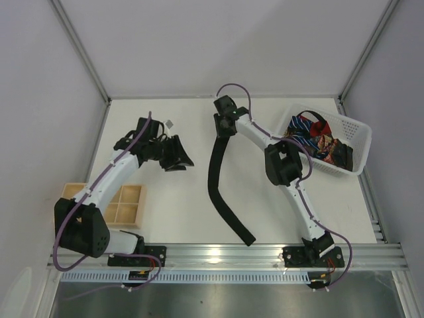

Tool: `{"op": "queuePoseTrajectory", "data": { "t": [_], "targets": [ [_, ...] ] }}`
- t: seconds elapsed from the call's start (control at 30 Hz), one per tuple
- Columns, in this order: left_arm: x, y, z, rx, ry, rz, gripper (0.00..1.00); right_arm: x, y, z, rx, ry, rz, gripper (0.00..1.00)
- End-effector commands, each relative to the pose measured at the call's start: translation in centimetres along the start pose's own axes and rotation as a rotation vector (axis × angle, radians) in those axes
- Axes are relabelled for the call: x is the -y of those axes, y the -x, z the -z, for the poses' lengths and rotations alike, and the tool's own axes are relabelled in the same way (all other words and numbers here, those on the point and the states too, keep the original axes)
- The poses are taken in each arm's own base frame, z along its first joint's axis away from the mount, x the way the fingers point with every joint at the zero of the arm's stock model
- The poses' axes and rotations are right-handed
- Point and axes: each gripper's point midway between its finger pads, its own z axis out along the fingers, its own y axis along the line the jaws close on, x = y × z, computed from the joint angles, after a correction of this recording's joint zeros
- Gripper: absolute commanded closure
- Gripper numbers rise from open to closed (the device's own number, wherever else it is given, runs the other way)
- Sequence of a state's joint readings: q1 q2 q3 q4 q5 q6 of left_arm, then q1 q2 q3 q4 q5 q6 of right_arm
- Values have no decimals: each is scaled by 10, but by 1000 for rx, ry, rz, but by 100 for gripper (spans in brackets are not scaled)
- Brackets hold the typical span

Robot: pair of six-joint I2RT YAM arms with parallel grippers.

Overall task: Roll the ties
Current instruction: Flatten the tie

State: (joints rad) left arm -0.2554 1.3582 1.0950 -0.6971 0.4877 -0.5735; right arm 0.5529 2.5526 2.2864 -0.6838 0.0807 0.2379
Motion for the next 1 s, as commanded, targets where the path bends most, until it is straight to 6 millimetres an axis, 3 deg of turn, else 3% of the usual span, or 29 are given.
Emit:
{"op": "queuePoseTrajectory", "data": {
  "t": [0.0, 0.07, 0.13, 0.17, 0.23, 0.3, 0.37, 0.4, 0.47, 0.5, 0.57, 0.6, 0.63, 0.67, 0.7, 0.73, 0.8, 0.83, 0.97],
  "targets": [
    [35, -19, -10, -45, -110, -44, 53, 69, -14, -23, -58, -207, -23, 64],
    [46, -37, -26, -108, -127, -54, 52, 102, -6, -27, -48, -251, -67, 63],
    [56, -45, -39, -140, -145, -62, 52, 120, 10, -26, -15, -252, -67, 62],
    [67, -55, -45, -169, -159, -94, 52, 123, 16, -25, -1, -244, -61, 62],
    [69, -65, -67, -218, -146, -104, 52, 122, 34, -21, 49, -216, -23, 61],
    [78, -78, -88, -271, -132, -121, 53, 119, 60, -5, 108, -164, -69, 58],
    [92, -90, -101, -306, -141, -141, 56, 118, 81, 16, 158, -115, -120, 55],
    [95, -94, -106, -319, -138, -141, 57, 113, 105, 43, 227, -93, -132, 52],
    [103, -105, -117, -339, -153, -144, 60, 105, 120, 68, 271, -62, -161, 41],
    [107, -109, -120, -346, -164, -148, 61, 100, 135, 97, 313, -37, -165, 40],
    [108, -120, -129, -381, -158, -157, 68, 92, 140, 121, 321, -1, -189, 40],
    [107, -123, -133, -395, -153, -158, 71, 92, 130, 125, 285, 5, -203, 40],
    [104, -132, -139, -426, -150, -162, 76, 83, 134, 147, 297, 52, -205, 41],
    [100, -134, -143, -441, -132, -161, 78, 79, 131, 155, 290, 69, -221, 41],
    [93, -138, -145, -456, -105, -158, 81, 78, 111, 147, 236, 73, -230, 42],
    [87, -140, -147, -463, -91, -169, 86, 74, 115, 170, 260, 99, -233, 44],
    [76, -147, -151, -499, -63, -170, 89, 75, 90, 167, 201, 96, -248, 46],
    [70, -150, -153, -512, -52, -184, 89, 70, 85, 176, 196, 119, -247, 46],
    [45, -168, -155, -594, -5, -186, 90, 66, 53, 179, 123, 142, -253, 48]
  ]
}}
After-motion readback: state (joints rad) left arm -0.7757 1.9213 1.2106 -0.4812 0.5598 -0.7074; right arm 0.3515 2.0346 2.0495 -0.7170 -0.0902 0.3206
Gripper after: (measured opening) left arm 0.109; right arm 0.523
